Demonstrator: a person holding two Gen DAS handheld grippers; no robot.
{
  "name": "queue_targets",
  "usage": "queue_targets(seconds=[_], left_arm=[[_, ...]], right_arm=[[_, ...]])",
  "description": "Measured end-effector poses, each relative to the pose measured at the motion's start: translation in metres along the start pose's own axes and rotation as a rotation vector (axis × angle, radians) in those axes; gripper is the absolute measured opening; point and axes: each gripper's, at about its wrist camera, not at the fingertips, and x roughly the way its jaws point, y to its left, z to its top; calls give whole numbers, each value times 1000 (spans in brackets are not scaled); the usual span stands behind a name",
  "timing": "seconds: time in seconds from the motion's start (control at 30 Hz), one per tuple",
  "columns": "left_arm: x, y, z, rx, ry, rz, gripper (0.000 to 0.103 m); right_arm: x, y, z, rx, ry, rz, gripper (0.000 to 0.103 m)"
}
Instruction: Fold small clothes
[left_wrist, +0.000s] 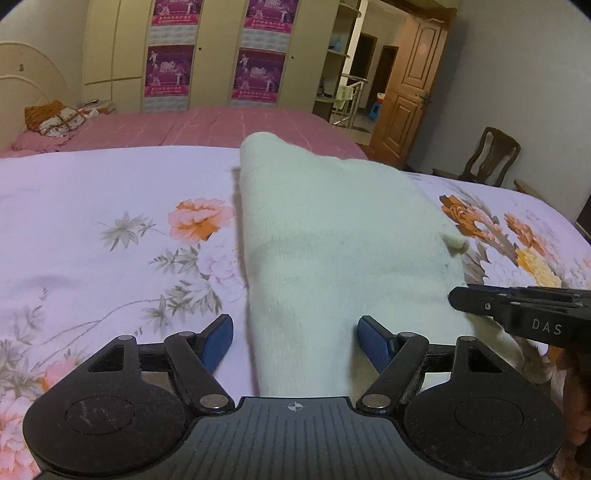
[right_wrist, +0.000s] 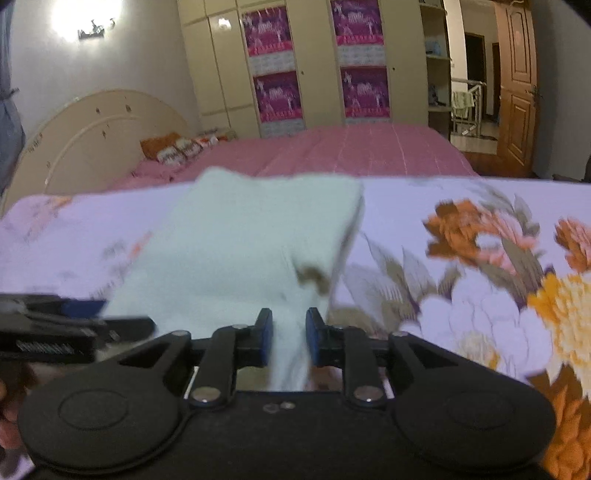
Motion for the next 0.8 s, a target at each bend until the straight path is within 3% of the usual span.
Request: queue_targets(seconds=[0.13, 0.23, 0.27, 0.37, 0.57, 0.7, 0.8], left_arm=[[-4, 1, 7, 9, -3, 20, 75], [-6, 3, 15, 24, -22, 19, 75], [-6, 4, 18, 23, -26, 22, 75], [-2, 18, 30, -48, -27, -26, 75], [37, 71, 41, -360, 58, -231, 75], [49, 81, 41, -424, 74, -307, 75], [58, 77, 46, -398, 84, -315, 75]], right_arm=[[-7, -13, 2, 97, 1, 37, 31], [-11, -34, 5, 226, -13, 80, 60], [-10, -41, 6, 267, -16, 93, 63], [-6, -62, 13, 394, -27, 157, 63], [17, -81, 29, 529, -15, 275, 62], [41, -89, 23, 603, 57, 308, 59], [49, -89, 19, 620, 50, 339, 56]])
